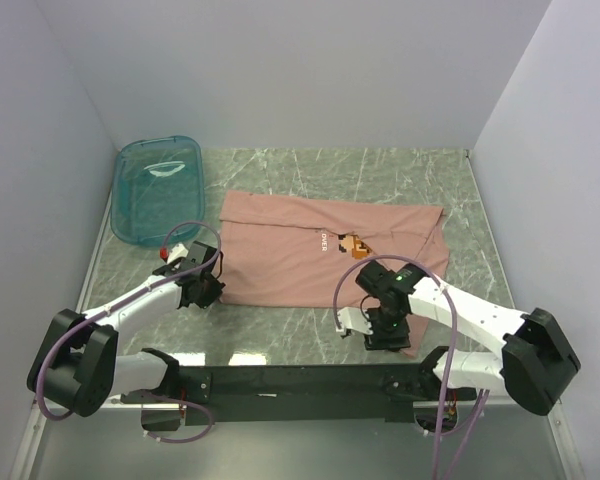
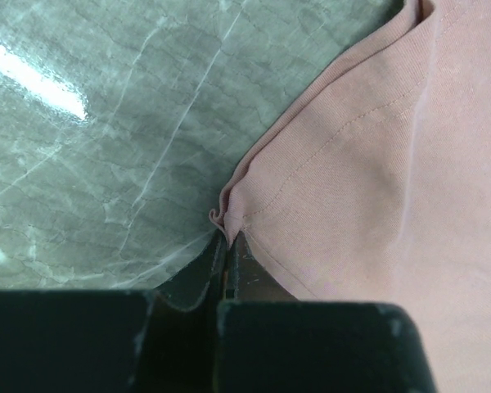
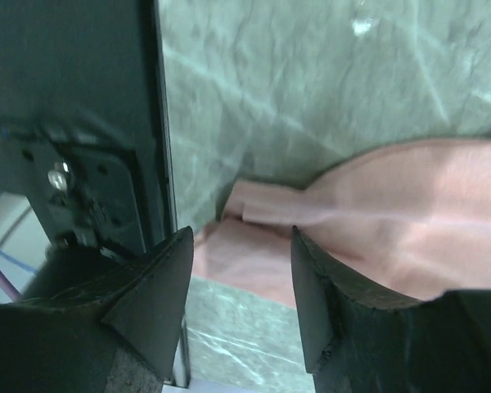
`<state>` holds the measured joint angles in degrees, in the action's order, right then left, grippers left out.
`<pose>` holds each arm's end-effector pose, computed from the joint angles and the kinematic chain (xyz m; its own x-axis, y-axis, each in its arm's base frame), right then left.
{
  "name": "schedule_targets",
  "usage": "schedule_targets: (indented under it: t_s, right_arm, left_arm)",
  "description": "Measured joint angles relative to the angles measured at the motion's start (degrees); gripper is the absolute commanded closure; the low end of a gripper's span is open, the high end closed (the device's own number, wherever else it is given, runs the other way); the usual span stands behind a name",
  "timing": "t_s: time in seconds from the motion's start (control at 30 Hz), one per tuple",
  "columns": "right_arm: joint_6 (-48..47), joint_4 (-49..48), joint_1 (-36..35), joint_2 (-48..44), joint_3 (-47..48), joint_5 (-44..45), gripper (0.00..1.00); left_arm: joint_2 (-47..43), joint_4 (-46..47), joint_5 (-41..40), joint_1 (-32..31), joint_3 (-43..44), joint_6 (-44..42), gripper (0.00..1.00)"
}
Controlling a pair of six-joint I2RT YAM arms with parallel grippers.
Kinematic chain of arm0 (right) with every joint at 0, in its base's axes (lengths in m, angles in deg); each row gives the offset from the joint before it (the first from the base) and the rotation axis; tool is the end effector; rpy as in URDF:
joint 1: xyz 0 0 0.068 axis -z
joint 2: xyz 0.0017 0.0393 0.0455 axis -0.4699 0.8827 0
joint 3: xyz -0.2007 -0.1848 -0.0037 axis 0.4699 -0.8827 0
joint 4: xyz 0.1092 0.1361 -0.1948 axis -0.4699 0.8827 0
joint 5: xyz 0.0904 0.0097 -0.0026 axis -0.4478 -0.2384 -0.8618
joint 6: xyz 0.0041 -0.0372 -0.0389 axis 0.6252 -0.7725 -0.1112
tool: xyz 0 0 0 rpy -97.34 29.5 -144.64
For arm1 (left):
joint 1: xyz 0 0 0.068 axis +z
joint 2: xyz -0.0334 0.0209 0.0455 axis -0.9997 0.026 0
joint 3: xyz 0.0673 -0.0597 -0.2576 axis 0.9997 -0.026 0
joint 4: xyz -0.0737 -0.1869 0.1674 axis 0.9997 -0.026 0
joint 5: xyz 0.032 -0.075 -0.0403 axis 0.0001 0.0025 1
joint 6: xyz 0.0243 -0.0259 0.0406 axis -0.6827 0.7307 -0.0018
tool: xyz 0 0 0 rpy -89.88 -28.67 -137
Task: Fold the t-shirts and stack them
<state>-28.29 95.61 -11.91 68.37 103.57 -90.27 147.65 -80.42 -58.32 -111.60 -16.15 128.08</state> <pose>0.1182 0.1093 0.1821 0.1343 -0.9739 -0.1832 -0.9787 -0.1594 0.1296 0.1928 -0.0730 0.1561 -0.5914 -0.7172 -0.3686 -0.6480 0.6947 -0.3122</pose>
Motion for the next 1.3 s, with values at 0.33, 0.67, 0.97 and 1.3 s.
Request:
schedule_targets:
  t_s: [0.33,0.67,0.97,1.3]
  right_arm:
    - [15.4,-7.1,-5.1,5.5,1.3,1.6,0.65]
    - [21.0,-10.1,-5.3,7.9,2.4,2.8,1.0]
    - [24.0,-9.4,-5.3,7.9,3.9,1.0,0.6]
    - [30.1,-10.4,-6.0,12.8,3.9,6.4,0.68]
  left_arm:
    - [0.1,0.3,0.5,0.0,0.0,0.0,1.0]
    - [0.0,0.3,0.6,0.0,0.0,-0.1,1.0]
    - [0.0,0.3,0.6,0.0,0.0,-0.1,1.0]
    - [0.0,0.4,0.9,0.0,0.0,-0.3,1.0]
